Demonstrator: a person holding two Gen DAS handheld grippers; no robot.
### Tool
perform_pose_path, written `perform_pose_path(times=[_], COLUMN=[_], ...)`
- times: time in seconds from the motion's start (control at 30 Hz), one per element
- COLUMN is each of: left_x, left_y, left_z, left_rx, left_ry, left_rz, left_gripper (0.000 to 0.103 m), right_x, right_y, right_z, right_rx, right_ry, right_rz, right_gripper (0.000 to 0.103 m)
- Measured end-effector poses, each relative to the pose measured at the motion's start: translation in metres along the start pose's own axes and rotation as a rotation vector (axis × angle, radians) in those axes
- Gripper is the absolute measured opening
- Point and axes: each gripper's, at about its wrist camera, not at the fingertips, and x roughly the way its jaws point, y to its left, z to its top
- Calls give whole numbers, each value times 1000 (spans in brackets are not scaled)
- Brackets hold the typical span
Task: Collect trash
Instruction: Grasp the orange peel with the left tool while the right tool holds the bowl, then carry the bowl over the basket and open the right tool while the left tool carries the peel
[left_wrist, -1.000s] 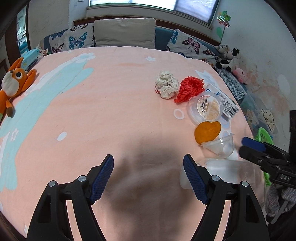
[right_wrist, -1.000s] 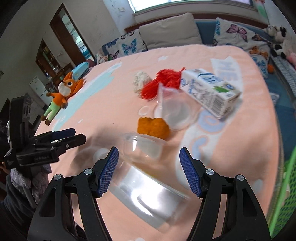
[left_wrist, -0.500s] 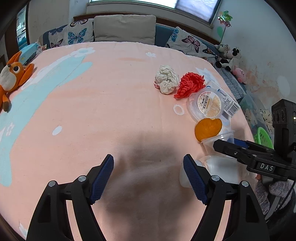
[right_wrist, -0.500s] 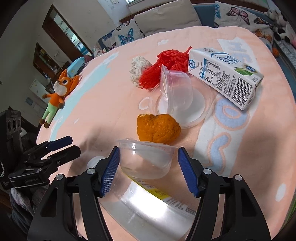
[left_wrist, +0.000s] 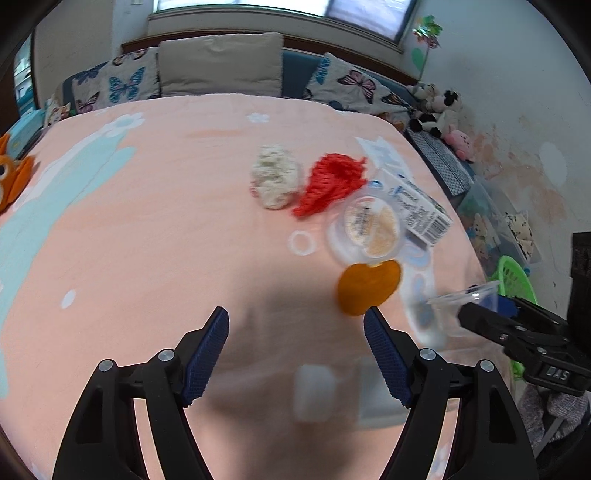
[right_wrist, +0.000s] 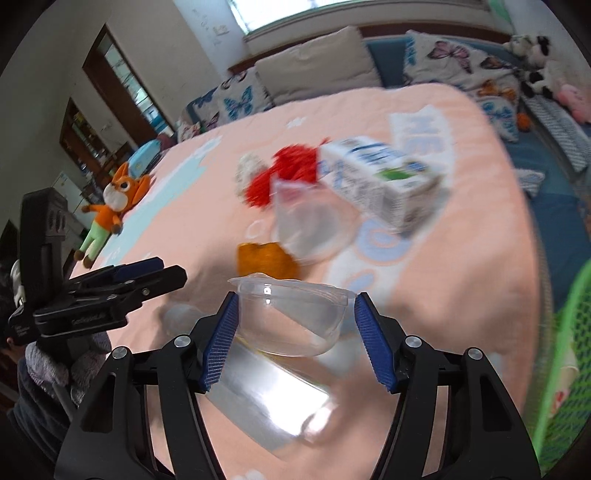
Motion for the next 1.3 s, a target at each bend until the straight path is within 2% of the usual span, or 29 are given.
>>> perform_pose_path(times=[0.2,0.47,0.67,0.73,0.93,1.3], left_x=[25,60,67,68,62,25], left_y=[-33,-55,-62,-65,-66,-66], left_z=[9,14,14,14,11,12], left_rx=[55,68,69,77,81,75], left_ry=[34,90,90,92,87,35], left_rz=[-11,26,7,-12,-39,-99], left_gripper=[67,63,50,42,27,22], right_x=[-31,-49,-56,-58,-66,-94], right_y=[-34,-68,-78,-82,-83,-100], right_z=[-6,-17,-24,-26,-30,-40], right_rx=[45,100,110,118,123,150], right_ry=[-58,-80,-88,-91,-101,-142], right_rz=[-80,-135,-157,-158,-174,-234], right_gripper=[64,64,64,64,64,64])
